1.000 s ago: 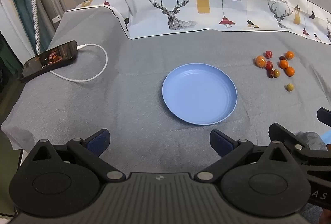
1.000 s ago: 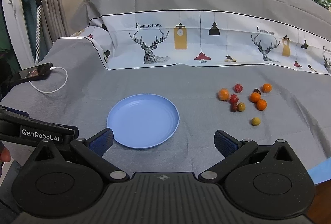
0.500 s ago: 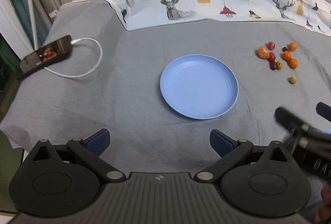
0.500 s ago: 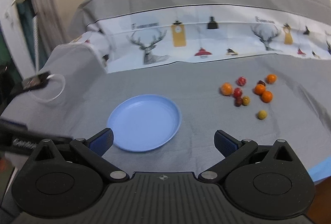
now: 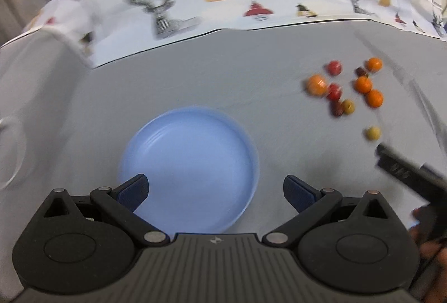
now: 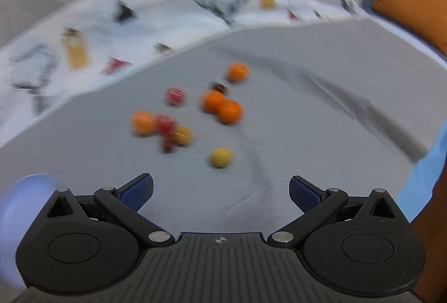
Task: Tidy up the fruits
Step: 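Reach the right tool to the yellow fruit and close on it while the left tool grasps a mandarin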
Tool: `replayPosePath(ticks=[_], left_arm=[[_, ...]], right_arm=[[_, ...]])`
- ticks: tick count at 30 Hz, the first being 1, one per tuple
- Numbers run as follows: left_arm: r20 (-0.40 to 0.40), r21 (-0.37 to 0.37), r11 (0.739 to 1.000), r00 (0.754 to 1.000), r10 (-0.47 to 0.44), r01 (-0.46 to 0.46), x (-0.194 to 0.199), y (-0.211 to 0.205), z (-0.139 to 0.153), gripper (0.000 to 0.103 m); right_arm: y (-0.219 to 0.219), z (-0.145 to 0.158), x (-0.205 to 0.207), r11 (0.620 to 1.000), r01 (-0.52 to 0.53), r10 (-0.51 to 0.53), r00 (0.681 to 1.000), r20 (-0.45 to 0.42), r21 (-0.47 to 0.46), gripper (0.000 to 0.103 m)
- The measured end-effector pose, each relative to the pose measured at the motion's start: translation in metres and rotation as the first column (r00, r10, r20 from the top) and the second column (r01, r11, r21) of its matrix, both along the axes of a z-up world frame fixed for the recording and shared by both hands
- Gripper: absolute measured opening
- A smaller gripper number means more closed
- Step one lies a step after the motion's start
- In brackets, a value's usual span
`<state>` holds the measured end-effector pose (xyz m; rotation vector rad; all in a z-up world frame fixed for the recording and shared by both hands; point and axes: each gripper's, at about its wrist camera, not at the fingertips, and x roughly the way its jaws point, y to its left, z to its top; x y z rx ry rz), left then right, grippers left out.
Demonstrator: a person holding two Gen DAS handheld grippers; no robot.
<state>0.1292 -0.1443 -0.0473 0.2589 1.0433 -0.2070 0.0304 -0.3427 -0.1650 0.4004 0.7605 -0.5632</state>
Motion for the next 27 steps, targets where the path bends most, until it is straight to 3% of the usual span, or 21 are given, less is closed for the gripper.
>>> replayPosePath(ticks=[6, 10, 14, 19, 27], left_arm=[[-0.037, -0.026, 0.996, 0.996, -0.082, 0.081, 0.08, -0.077, -0.051, 0.103], [-0.048, -0.027, 0.986, 0.985, -0.167, 0.166, 0.121, -0.12, -0.082, 0.103], [-0.065, -0.016, 0.98, 0.978, -0.199, 0.198, 0.154, -0.15, -0.114, 0.103], [-0.121, -0.074, 0.968, 0.961, -0.248, 0.24, 0.172, -0.165, -0.133, 0.103], [-0.098, -0.086, 0.955, 0.951, -0.293, 0.285, 0.174, -0.181, -0.134, 0.103]], right_arm=[[-0.019, -0.052, 0.046, 0.984, 0.162, -0.157, 0.985, -0.066, 0.075, 0.102], [-0.009, -0.069, 0.066, 0.988, 0.135, -0.14, 0.988, -0.064, -0.072, 0.102], [-0.008, -0.074, 0.068, 0.986, 0.131, -0.134, 0.991, -0.023, -0.1, 0.102], [-0.007, -0.074, 0.069, 0.983, 0.141, -0.144, 0.99, -0.012, -0.121, 0.102], [-0.007, -0.07, 0.067, 0.981, 0.147, -0.15, 0.989, -0.014, -0.128, 0.102]])
